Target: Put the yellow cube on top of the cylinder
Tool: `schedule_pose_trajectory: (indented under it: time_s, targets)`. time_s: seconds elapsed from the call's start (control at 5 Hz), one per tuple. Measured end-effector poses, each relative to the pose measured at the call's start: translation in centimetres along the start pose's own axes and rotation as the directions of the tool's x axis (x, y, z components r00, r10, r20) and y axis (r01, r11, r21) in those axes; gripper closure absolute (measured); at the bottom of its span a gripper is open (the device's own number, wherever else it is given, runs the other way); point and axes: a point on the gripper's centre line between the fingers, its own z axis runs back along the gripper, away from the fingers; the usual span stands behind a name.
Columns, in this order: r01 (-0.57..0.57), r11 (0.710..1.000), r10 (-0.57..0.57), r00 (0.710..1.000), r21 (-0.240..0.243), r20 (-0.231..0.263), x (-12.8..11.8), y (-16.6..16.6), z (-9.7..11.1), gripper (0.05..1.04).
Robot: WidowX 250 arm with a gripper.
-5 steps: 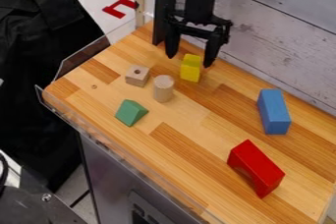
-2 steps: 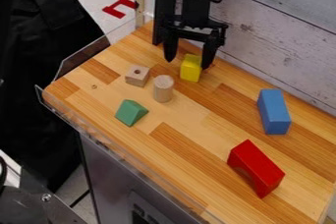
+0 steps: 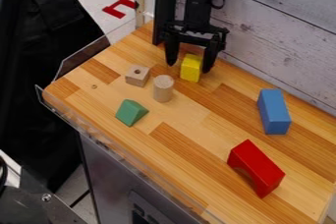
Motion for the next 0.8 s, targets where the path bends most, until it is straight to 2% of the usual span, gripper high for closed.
schedule_pose_trajectory:
  time_s: [0.2,0.4,0.6,0.8]
  targets:
    - [-0.017,1.0,0.017,1.0,-0.006,-0.005,0.1,0.0,-0.5,0.389]
    - [-0.026,1.0,0.026,1.0,-0.007,-0.002,0.2,0.2,-0.5,0.528]
    - [-0.021,1.0,0.021,1.0,-0.008,0.0,0.1,0.1,-0.6,0.529]
    - [0.007,1.0,-0.007,0.999,-0.005,0.041,-1.4,-0.1,0.1,0.529]
